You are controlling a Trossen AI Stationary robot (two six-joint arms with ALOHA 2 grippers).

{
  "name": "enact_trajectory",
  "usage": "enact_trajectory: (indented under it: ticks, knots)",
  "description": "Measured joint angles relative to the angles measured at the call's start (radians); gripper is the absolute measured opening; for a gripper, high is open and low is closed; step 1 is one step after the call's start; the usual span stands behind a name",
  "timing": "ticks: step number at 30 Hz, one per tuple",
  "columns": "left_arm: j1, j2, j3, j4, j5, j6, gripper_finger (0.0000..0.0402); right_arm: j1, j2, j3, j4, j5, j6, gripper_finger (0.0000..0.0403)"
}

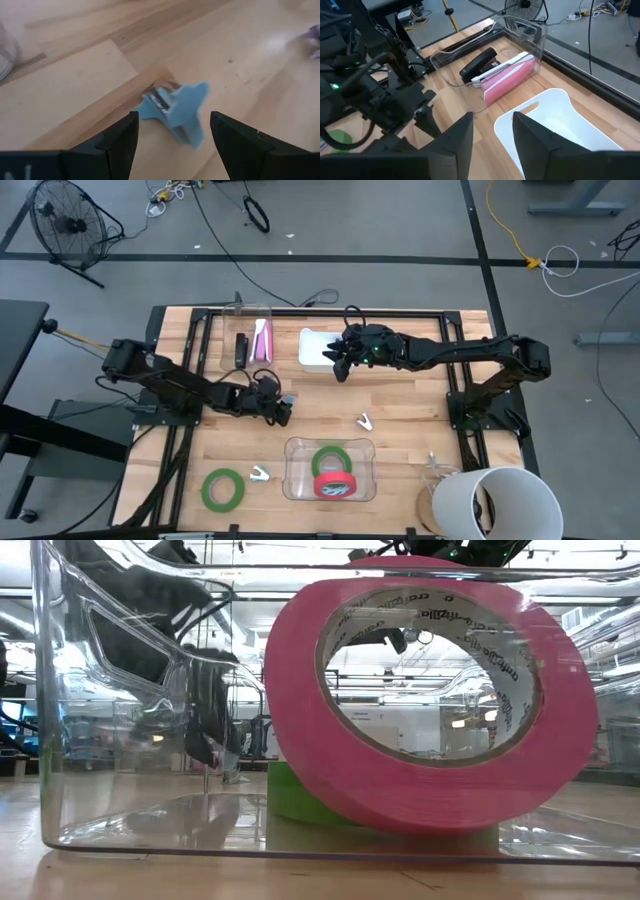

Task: Pick and place Stapler, Stapler remover, tape
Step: Put the blue staple remover into the white bin

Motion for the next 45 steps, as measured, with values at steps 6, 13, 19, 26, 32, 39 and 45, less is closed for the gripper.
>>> enact_trajectory:
  ticks: [6,13,19,26,32,39,45]
  knots:
    - [0.019,0.051,0.0,0.026,-0.002,0.018,0.0249,0.004,0.0,0.0,0.006,0.001,0.0,0.0139]
    - [0.041,0.072,0.0,0.058,-0.023,0.057,0.0207,0.004,0.0,0.0,0.007,0.001,0.0,0.0139]
    - [0.041,0.072,0.0,0.061,-0.022,0.1,0.0056,0.004,0.0,0.0,0.007,0.001,0.0,0.0139]
    - [0.041,0.072,0.001,0.067,-0.004,0.116,0.0045,0.004,0.0,0.0,0.006,0.001,0.0,0.0139]
    - [0.04,0.07,0.067,0.06,0.026,0.185,0.0045,0.004,0.0,0.0,0.006,0.001,0.0,0.0139]
    - [0.059,0.07,0.194,-0.025,-0.017,0.312,0.0045,0.005,0.0,0.0,-0.004,-0.007,0.0,0.0139]
    - [0.131,0.07,0.363,-0.208,-0.019,0.423,0.0045,0.017,0.0,0.0,-0.016,-0.007,0.0,0.0139]
